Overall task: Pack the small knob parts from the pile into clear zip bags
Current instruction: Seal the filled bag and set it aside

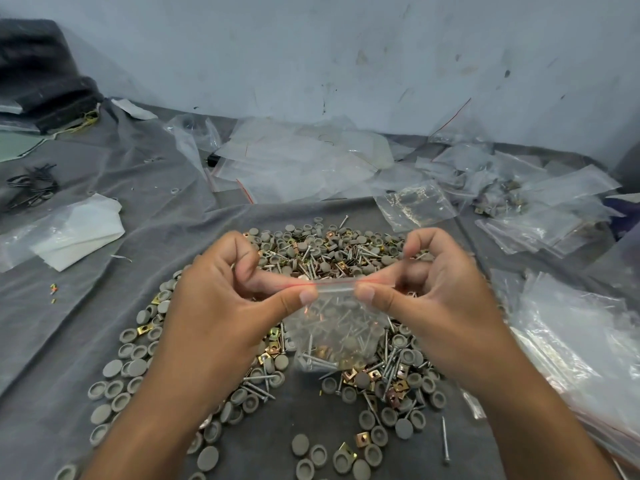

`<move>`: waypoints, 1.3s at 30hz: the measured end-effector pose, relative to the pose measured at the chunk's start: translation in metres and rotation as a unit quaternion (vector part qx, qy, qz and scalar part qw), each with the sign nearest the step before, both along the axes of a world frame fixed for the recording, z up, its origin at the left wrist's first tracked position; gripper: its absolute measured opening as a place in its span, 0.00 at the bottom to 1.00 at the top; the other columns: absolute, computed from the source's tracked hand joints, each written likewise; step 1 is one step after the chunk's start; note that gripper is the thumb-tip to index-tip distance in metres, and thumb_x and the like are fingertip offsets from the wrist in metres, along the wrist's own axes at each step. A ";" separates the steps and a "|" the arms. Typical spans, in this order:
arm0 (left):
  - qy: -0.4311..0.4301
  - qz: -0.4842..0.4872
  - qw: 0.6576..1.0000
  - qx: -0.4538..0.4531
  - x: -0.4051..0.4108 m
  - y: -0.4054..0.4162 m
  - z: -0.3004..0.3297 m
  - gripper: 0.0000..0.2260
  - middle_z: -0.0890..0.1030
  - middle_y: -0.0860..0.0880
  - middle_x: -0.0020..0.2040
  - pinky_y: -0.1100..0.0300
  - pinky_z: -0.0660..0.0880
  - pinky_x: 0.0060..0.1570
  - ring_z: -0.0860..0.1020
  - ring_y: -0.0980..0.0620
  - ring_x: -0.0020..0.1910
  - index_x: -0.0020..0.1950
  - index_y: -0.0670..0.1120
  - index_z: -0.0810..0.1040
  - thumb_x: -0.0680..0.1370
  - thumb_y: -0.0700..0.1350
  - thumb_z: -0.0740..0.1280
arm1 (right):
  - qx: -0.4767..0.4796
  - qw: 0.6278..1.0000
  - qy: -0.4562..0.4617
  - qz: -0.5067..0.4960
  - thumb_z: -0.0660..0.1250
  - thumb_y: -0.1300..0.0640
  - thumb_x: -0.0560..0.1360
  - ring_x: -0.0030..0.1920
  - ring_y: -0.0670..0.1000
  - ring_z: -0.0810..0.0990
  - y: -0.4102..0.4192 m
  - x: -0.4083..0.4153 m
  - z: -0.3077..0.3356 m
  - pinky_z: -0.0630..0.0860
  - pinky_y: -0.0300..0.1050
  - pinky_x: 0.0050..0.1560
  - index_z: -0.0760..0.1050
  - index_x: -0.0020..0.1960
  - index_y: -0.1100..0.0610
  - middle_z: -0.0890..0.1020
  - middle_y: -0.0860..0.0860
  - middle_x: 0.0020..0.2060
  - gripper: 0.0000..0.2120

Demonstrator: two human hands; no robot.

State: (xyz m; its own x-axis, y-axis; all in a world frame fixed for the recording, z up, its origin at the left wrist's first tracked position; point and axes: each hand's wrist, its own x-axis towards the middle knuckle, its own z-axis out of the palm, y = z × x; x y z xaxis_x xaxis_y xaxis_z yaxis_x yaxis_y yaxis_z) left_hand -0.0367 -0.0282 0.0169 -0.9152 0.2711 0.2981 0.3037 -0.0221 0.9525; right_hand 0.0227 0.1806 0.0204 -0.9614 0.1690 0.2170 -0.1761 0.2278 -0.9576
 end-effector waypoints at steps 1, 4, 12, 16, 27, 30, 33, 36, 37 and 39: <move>-0.002 0.005 1.000 -0.007 0.001 0.001 0.000 0.25 0.87 0.48 0.40 0.66 0.67 0.23 0.79 0.46 0.28 0.41 0.45 0.60 0.64 0.50 0.77 | 0.013 1.000 -0.005 0.005 0.76 0.51 0.69 0.42 0.52 0.86 0.001 0.000 -0.001 0.80 0.43 0.39 0.68 0.50 0.43 0.87 0.51 0.43 0.19; -0.011 0.004 1.000 0.008 0.003 0.008 -0.001 0.25 0.87 0.47 0.40 0.69 0.69 0.24 0.78 0.55 0.27 0.41 0.44 0.62 0.63 0.50 0.77 | 0.026 0.999 -0.011 0.031 0.75 0.51 0.71 0.43 0.50 0.85 0.004 -0.001 0.005 0.80 0.42 0.40 0.70 0.47 0.40 0.87 0.50 0.45 0.14; -0.014 -0.027 0.998 0.051 -0.001 0.014 -0.012 0.14 0.87 0.46 0.43 0.39 0.78 0.51 0.86 0.42 0.46 0.40 0.53 0.75 0.68 0.53 0.79 | 0.157 0.985 -0.018 0.067 0.74 0.48 0.69 0.43 0.52 0.83 0.023 -0.018 0.045 0.80 0.46 0.45 0.76 0.53 0.49 0.87 0.46 0.44 0.15; -0.031 -0.026 0.998 0.057 -0.005 0.017 -0.016 0.22 0.85 0.54 0.56 0.51 0.80 0.49 0.84 0.48 0.54 0.60 0.63 0.74 0.69 0.59 0.78 | 0.246 0.964 -0.046 0.092 0.71 0.47 0.73 0.40 0.42 0.82 0.031 -0.032 0.057 0.80 0.37 0.40 0.79 0.53 0.40 0.84 0.39 0.44 0.09; -0.016 0.024 1.000 -0.004 -0.007 0.010 -0.019 0.23 0.82 0.63 0.60 0.59 0.74 0.55 0.79 0.64 0.59 0.70 0.60 0.67 0.77 0.61 0.68 | 0.156 0.898 -0.117 -0.395 0.69 0.59 0.78 0.50 0.56 0.81 0.234 -0.111 0.035 0.78 0.50 0.50 0.81 0.59 0.57 0.84 0.56 0.52 0.10; -0.014 0.033 0.999 -0.012 -0.007 0.009 -0.018 0.22 0.82 0.64 0.59 0.59 0.73 0.55 0.80 0.63 0.59 0.69 0.60 0.67 0.76 0.62 0.66 | 0.224 0.849 -0.262 -0.401 0.69 0.57 0.79 0.60 0.63 0.79 0.254 -0.088 0.014 0.76 0.56 0.63 0.78 0.66 0.59 0.80 0.61 0.62 0.16; -0.010 0.032 0.999 -0.015 -0.008 0.008 -0.018 0.23 0.82 0.63 0.59 0.59 0.73 0.55 0.79 0.63 0.59 0.69 0.59 0.68 0.77 0.65 0.66 | 0.331 0.847 -0.344 -0.235 0.70 0.53 0.80 0.54 0.55 0.78 0.234 -0.044 0.011 0.73 0.47 0.58 0.80 0.62 0.57 0.81 0.56 0.59 0.13; -0.008 0.033 0.999 -0.024 -0.008 0.007 -0.018 0.27 0.82 0.64 0.59 0.58 0.73 0.56 0.79 0.62 0.60 0.69 0.60 0.67 0.73 0.67 0.64 | 0.397 0.842 -0.346 -0.116 0.68 0.35 0.72 0.50 0.41 0.77 0.189 0.023 0.005 0.71 0.34 0.45 0.73 0.58 0.40 0.78 0.41 0.53 0.18; -0.007 0.035 0.999 -0.027 -0.008 0.007 -0.018 0.26 0.82 0.64 0.58 0.58 0.73 0.56 0.79 0.63 0.60 0.69 0.60 0.67 0.73 0.67 0.63 | 0.408 0.841 -0.339 -0.105 0.67 0.30 0.68 0.51 0.39 0.76 0.175 0.044 -0.003 0.70 0.33 0.45 0.68 0.59 0.36 0.74 0.37 0.52 0.23; -0.004 0.037 0.999 -0.036 -0.007 0.008 -0.018 0.24 0.82 0.65 0.58 0.58 0.72 0.56 0.79 0.64 0.59 0.68 0.61 0.67 0.74 0.66 0.62 | 0.436 0.833 -0.325 -0.103 0.71 0.29 0.66 0.55 0.42 0.75 0.150 0.073 -0.024 0.72 0.38 0.52 0.64 0.62 0.33 0.71 0.34 0.55 0.29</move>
